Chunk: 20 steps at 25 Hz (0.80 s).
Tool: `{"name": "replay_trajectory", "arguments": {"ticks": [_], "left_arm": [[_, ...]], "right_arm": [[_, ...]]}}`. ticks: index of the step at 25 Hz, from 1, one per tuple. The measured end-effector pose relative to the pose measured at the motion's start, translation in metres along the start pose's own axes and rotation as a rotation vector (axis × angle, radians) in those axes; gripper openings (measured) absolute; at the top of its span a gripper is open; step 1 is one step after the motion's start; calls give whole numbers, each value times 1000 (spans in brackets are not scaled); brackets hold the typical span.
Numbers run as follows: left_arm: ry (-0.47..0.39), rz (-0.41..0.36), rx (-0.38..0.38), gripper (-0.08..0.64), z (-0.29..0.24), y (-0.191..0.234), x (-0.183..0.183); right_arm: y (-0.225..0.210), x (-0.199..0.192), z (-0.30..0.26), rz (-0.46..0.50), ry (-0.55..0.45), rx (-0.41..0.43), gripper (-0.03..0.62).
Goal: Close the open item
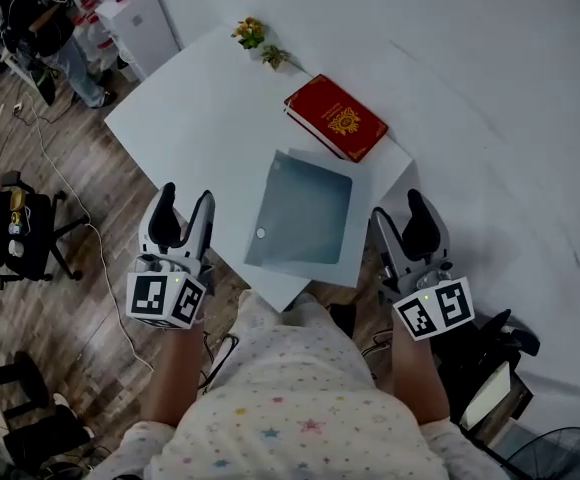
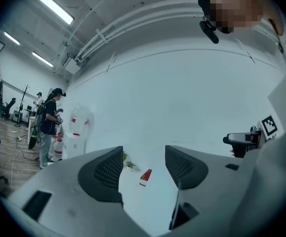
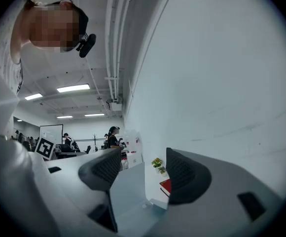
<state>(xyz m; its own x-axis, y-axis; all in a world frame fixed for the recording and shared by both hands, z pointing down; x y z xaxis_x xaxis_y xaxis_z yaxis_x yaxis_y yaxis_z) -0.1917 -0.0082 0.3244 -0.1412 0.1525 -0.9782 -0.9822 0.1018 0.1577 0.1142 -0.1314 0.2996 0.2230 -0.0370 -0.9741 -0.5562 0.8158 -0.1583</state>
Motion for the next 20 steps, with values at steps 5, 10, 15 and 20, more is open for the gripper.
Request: {"name": "replay_trajectory", "arguments": {"ticks": [5, 10, 15, 20], "left_arm": [[7, 0, -19, 247, -18, 16, 1], [21, 13, -38, 247, -35, 33, -2], [45, 22, -56, 247, -43, 44, -10], [61, 28, -66, 247, -45, 55, -15]], "right_arm": [[15, -11, -39, -37, 20, 44, 265], [41, -30, -69, -98, 66, 93, 265], [73, -58, -90, -128, 140, 151, 265], [83, -83, -100, -152, 203, 156, 265]]}}
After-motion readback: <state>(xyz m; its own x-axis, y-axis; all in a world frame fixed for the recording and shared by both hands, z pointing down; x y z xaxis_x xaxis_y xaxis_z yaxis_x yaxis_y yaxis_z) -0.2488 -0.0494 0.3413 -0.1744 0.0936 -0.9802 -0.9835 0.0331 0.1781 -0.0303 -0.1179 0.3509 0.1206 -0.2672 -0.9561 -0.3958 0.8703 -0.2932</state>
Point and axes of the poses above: the fingertips, and each gripper's own axes: z backward along the fingers, y to its left, x out of its top, the point moved 4 cm from there along z, backward along the fingers, and after that the axes turned 7 degrees about -y, right-handed, at the moved point
